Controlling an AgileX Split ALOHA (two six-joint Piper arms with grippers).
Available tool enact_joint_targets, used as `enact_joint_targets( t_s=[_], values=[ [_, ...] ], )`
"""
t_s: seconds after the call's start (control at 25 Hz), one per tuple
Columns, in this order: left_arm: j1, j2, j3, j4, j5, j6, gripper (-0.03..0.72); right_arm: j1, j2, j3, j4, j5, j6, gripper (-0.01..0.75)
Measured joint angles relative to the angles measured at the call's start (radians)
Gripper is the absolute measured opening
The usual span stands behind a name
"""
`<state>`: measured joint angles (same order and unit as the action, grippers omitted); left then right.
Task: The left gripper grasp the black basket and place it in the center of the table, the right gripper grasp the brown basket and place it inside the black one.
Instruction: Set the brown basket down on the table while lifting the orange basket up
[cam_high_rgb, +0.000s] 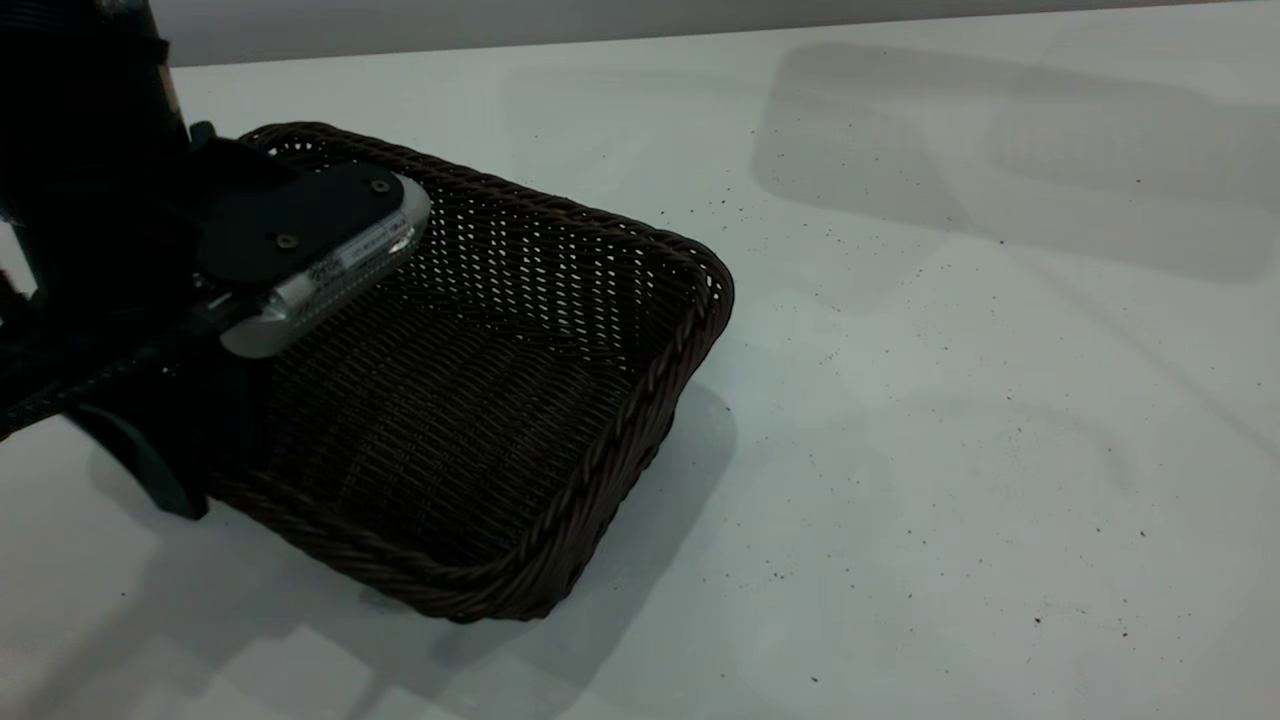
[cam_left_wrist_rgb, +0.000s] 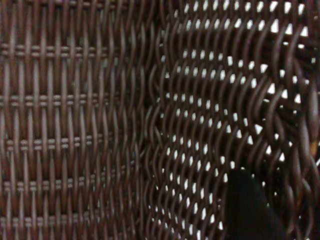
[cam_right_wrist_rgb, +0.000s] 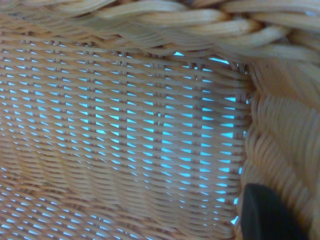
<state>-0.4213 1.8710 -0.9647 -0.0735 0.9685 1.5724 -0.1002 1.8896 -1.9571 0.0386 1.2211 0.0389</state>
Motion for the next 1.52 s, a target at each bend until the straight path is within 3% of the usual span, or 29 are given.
enact_joint_targets(
  t_s=[0.08, 0.56, 0.8, 1.16, 1.52],
  values=[
    [-0.001, -0.001, 0.0, -0.014, 0.006, 0.001, 0.174, 0.0, 0.0, 0.0, 0.0, 0.0, 0.0, 0.106],
    [-0.001, -0.001, 0.0, -0.301, 0.005, -0.005, 0.168, 0.0, 0.0, 0.0, 0.007, 0.0, 0.001, 0.106],
    [-0.042, -0.001, 0.0, -0.446, 0.003, -0.005, 0.167, 0.0, 0.0, 0.0, 0.045, 0.0, 0.002, 0.106],
    [-0.083, -0.001, 0.0, -0.503, -0.07, -0.184, 0.165, 0.0, 0.0, 0.0, 0.041, 0.0, 0.001, 0.106],
    [-0.082, -0.002, 0.0, -0.491, -0.075, -0.126, 0.165, 0.0, 0.0, 0.0, 0.041, 0.0, 0.002, 0.106]
  ],
)
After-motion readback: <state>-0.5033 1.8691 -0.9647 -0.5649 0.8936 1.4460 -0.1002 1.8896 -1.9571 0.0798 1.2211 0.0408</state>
